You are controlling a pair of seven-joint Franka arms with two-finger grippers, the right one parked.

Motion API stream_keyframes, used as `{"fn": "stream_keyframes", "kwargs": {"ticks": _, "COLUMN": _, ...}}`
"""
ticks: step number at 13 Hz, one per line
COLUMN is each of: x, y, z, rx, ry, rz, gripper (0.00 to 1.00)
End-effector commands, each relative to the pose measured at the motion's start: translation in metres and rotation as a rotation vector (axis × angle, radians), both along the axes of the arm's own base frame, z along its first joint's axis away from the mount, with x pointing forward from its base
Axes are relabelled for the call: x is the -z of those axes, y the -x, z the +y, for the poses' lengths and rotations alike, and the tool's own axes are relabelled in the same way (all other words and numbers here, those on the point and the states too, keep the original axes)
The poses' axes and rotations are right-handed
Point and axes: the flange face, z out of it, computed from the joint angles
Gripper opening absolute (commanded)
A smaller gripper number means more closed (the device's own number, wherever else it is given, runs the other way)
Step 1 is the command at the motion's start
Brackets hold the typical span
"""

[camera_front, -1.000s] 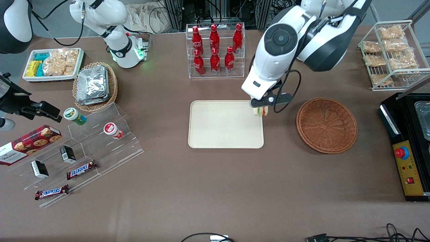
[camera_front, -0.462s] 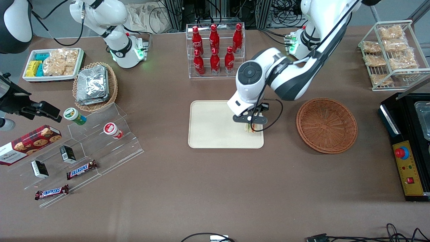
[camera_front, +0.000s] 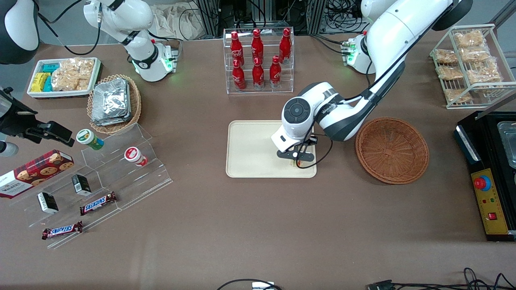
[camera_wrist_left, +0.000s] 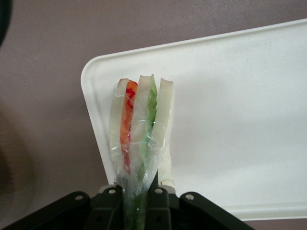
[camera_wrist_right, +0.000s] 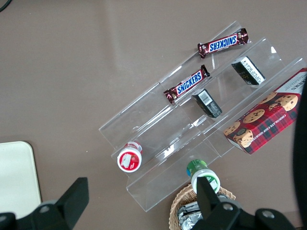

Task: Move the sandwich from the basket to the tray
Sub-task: 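Lower the sandwich onto the tray and open the left gripper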

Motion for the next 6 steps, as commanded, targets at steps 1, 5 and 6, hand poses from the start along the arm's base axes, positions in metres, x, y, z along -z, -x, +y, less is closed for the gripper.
{"fn": "stream_keyframes", "kwargs": {"ticks": 1, "x": 0.009, "y": -0.004, "z": -0.002, "rx": -0.05, "ry": -0.002, "rz": -0.004, "gripper": 0.0}}
{"fn": "stream_keyframes", "kwargs": {"ticks": 5, "x": 0.025, "y": -0.002, "z": 0.002, "rx": -0.062, "ry": -0.015, "rz": 0.026, "gripper": 0.0}}
{"fn": "stream_keyframes", "kwargs": {"ticks": 6, "x": 0.033, "y": -0.002, "z": 0.006, "rx": -0.067, "ry": -0.027, "rz": 0.036, "gripper": 0.0}}
